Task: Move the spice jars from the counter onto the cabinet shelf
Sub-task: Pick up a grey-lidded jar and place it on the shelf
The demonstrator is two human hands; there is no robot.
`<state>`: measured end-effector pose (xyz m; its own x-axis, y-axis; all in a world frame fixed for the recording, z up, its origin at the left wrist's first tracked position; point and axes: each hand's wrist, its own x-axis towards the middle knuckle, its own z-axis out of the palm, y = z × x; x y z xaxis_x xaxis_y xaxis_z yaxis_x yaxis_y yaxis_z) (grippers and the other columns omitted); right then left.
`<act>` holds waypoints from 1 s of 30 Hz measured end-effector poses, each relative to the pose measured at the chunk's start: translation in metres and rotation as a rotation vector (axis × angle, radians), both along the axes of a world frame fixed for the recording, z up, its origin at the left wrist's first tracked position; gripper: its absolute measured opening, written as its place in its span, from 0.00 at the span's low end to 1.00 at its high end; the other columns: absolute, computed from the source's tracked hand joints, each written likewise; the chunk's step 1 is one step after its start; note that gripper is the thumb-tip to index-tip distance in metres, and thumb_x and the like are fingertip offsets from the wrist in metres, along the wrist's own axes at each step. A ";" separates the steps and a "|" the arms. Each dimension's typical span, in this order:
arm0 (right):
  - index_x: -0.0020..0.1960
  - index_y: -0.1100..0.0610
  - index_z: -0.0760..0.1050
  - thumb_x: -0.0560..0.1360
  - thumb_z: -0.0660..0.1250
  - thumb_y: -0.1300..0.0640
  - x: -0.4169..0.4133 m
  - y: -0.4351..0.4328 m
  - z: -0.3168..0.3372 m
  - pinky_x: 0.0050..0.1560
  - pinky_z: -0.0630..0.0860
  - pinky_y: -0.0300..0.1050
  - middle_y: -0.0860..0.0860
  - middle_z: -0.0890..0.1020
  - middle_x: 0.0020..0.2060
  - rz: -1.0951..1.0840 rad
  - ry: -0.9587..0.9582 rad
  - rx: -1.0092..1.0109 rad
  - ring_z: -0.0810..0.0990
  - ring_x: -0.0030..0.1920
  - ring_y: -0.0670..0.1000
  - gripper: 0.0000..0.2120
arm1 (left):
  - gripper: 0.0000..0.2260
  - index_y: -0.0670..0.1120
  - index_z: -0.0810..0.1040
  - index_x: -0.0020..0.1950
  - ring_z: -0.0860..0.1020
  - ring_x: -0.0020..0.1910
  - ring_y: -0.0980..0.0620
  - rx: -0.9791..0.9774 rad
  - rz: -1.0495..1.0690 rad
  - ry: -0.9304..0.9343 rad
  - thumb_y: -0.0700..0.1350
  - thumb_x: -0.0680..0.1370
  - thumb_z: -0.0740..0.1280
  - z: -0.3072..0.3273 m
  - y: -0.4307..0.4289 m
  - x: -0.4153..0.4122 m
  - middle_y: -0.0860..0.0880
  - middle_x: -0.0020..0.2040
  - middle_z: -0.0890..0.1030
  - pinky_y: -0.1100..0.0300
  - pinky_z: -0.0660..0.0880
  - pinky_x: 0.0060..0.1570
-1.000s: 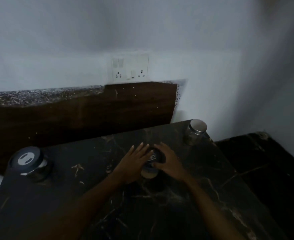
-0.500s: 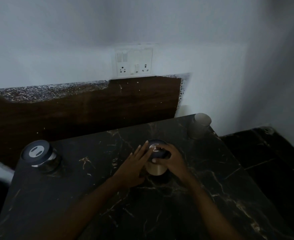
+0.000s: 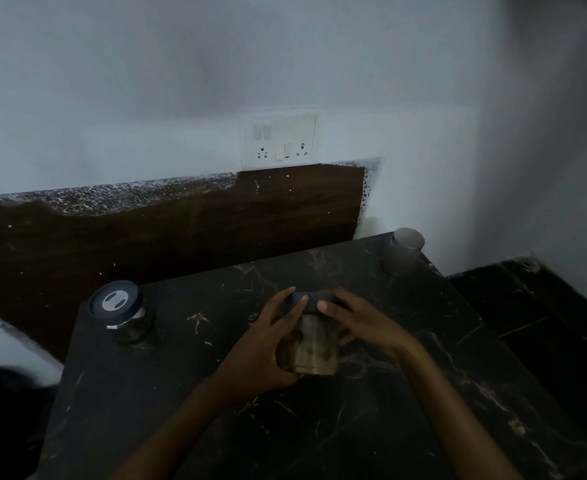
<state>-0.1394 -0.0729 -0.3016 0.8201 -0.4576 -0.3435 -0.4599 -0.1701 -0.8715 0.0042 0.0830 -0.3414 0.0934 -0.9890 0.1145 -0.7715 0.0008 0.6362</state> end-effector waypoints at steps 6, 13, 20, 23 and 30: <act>0.73 0.41 0.33 0.61 0.79 0.54 -0.028 0.026 0.011 0.66 0.58 0.33 0.38 0.48 0.71 0.269 0.090 -0.171 0.52 0.70 0.41 0.62 | 0.49 0.68 0.39 0.72 0.47 0.74 0.60 0.006 0.019 0.082 0.60 0.64 0.73 0.005 0.020 0.008 0.63 0.74 0.38 0.56 0.61 0.70; 0.74 0.45 0.35 0.61 0.79 0.58 -0.022 0.046 0.018 0.50 0.63 0.18 0.39 0.50 0.69 0.193 0.023 -0.364 0.56 0.66 0.39 0.60 | 0.52 0.67 0.37 0.71 0.45 0.74 0.59 0.048 0.038 0.079 0.62 0.63 0.74 0.011 0.026 0.007 0.66 0.72 0.35 0.50 0.62 0.71; 0.73 0.47 0.39 0.63 0.77 0.59 -0.012 0.056 0.022 0.56 0.64 0.20 0.43 0.52 0.69 0.236 -0.022 -0.410 0.60 0.65 0.40 0.55 | 0.50 0.68 0.30 0.66 0.38 0.74 0.55 0.170 -0.060 -0.179 0.63 0.66 0.71 0.030 0.021 0.003 0.65 0.68 0.27 0.49 0.59 0.72; 0.71 0.41 0.34 0.62 0.79 0.55 -0.013 0.052 0.022 0.51 0.60 0.15 0.32 0.44 0.65 0.197 -0.034 -0.383 0.54 0.68 0.39 0.59 | 0.49 0.66 0.34 0.69 0.41 0.71 0.59 0.103 -0.051 -0.147 0.61 0.66 0.72 0.034 0.019 0.012 0.65 0.70 0.34 0.54 0.56 0.72; 0.68 0.38 0.35 0.61 0.79 0.57 -0.019 0.041 0.027 0.54 0.57 0.15 0.37 0.47 0.70 0.181 -0.040 -0.344 0.51 0.70 0.40 0.59 | 0.50 0.67 0.39 0.70 0.41 0.71 0.66 0.022 -0.039 0.057 0.60 0.64 0.74 0.041 0.022 0.016 0.66 0.72 0.37 0.57 0.56 0.72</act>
<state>-0.1583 -0.0321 -0.2744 0.9078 -0.3873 -0.1611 -0.3625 -0.5309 -0.7660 0.0197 0.1053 -0.3005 0.0607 -0.9942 0.0888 -0.7337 0.0158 0.6793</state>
